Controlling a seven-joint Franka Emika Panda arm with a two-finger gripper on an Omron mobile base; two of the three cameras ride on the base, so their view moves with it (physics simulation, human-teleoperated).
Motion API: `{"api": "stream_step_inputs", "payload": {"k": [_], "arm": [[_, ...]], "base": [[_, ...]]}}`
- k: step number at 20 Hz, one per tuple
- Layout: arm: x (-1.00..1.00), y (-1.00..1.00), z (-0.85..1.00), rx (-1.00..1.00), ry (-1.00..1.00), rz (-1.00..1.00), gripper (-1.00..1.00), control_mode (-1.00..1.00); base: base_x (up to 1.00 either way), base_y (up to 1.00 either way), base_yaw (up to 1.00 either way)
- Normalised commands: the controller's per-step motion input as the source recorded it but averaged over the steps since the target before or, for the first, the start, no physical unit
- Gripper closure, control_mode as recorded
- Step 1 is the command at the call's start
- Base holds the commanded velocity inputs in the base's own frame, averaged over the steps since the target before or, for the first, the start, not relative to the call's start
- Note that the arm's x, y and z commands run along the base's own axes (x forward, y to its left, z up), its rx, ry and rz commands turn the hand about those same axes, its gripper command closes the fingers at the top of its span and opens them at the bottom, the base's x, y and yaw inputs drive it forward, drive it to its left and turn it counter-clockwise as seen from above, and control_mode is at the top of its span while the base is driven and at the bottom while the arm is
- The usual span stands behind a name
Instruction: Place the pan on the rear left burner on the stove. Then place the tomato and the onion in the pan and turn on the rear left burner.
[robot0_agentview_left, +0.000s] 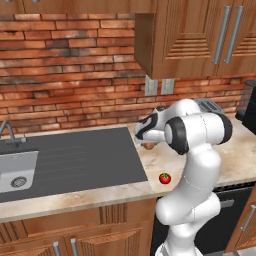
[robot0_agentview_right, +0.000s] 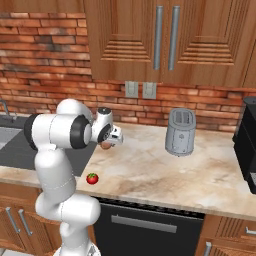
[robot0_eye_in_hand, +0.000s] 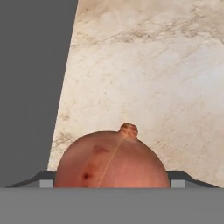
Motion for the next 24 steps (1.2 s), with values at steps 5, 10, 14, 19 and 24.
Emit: {"api": "stream_step_inputs", "payload": {"k": [5,10,14,19,24], "arm": [[-0.56,0.00,0.50,0.00,-0.10,0.00,1.00,-1.00],[-0.53,0.00,0.63,0.00,-0.04,0.00,1.00,-1.00],[-0.51,0.00,0.76,0.00,0.01,0.00,1.00,-1.00],[-0.54,0.00,0.75,0.00,0.15,0.00,1.00,-1.00],[-0.57,0.00,0.57,0.00,0.19,0.00,1.00,-1.00]], "base": [[0.00,0.00,0.00],[0.00,0.00,0.00],[0.00,0.00,0.00],[0.00,0.00,0.00],[0.00,0.00,0.00]]}}
